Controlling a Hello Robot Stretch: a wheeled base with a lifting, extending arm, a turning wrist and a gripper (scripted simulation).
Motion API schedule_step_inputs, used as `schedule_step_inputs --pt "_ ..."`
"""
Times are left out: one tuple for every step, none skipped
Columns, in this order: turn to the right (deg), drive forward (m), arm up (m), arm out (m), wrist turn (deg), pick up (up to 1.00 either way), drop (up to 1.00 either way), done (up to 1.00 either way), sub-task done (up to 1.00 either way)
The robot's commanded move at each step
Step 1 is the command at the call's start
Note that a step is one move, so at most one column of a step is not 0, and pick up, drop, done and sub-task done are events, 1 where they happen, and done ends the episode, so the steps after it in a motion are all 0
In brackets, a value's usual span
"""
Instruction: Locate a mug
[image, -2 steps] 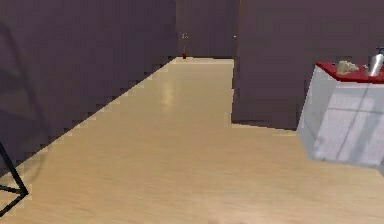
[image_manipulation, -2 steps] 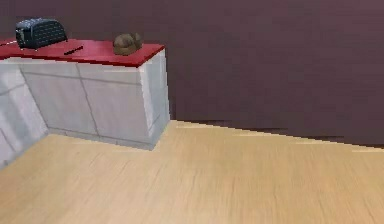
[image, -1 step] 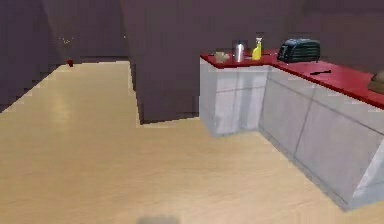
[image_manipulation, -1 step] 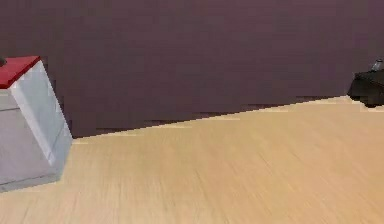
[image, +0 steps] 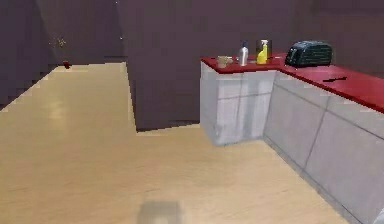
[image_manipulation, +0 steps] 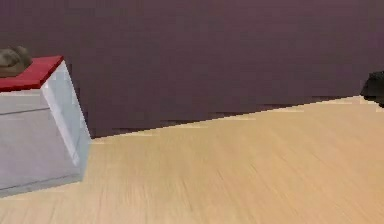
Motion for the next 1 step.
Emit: schedule_step_inputs --pt "6.0 0.00 0.00 0.00 0.0 0.00 0.00 0.00 0.00"
